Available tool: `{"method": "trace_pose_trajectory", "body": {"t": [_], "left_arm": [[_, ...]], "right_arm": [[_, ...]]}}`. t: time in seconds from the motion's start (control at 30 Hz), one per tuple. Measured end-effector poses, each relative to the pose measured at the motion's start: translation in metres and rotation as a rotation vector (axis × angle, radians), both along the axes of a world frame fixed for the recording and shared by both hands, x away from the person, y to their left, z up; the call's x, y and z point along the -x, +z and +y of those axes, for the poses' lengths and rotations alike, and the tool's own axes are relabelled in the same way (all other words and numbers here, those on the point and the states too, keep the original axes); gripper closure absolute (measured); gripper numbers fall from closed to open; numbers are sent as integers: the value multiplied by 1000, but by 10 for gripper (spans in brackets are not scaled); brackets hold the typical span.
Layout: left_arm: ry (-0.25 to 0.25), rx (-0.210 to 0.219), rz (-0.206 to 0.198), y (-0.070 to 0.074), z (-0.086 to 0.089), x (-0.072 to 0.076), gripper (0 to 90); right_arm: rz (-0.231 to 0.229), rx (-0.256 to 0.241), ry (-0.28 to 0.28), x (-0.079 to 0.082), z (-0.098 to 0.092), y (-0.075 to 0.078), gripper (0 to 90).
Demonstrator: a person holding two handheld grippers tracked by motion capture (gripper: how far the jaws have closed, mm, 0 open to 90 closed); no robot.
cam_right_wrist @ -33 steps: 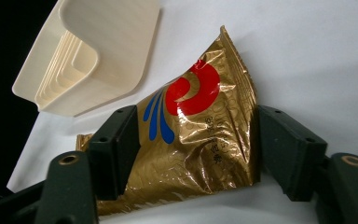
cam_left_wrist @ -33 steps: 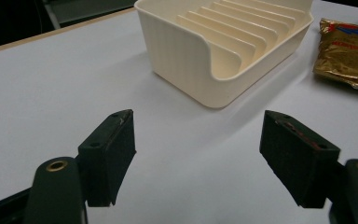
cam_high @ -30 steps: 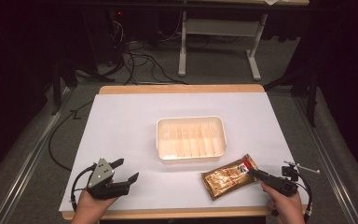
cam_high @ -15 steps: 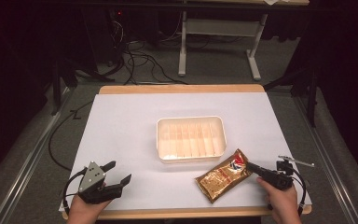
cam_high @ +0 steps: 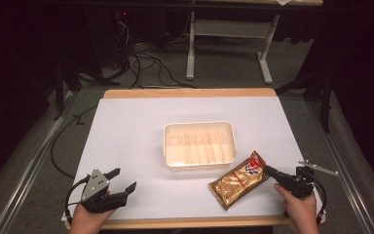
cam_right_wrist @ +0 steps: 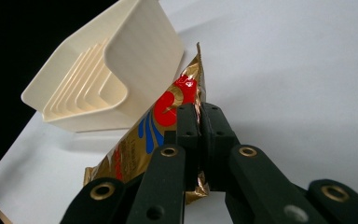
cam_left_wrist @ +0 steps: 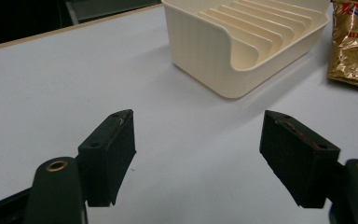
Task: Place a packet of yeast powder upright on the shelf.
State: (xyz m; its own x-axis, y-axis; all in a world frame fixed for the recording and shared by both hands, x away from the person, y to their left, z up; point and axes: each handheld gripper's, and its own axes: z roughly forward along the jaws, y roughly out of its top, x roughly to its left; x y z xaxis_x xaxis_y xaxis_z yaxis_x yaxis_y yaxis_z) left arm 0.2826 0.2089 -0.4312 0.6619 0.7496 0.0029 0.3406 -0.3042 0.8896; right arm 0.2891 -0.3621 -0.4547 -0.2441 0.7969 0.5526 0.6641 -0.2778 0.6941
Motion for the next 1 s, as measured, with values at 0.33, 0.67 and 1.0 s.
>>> {"method": "trace_pose_trajectory", "body": {"t": [0.33, 0.67, 1.0], "left_arm": [[-1, -3, -1, 0, 0, -1, 269], [-1, -1, 1, 0, 0, -1, 269], [2, 0, -1, 0, 0, 0, 269]], "right_arm": [[-86, 20, -15, 7, -3, 14, 886], [-183, 15, -16, 16, -3, 32, 895], [-253, -6, -22, 23, -5, 47, 900]]}}
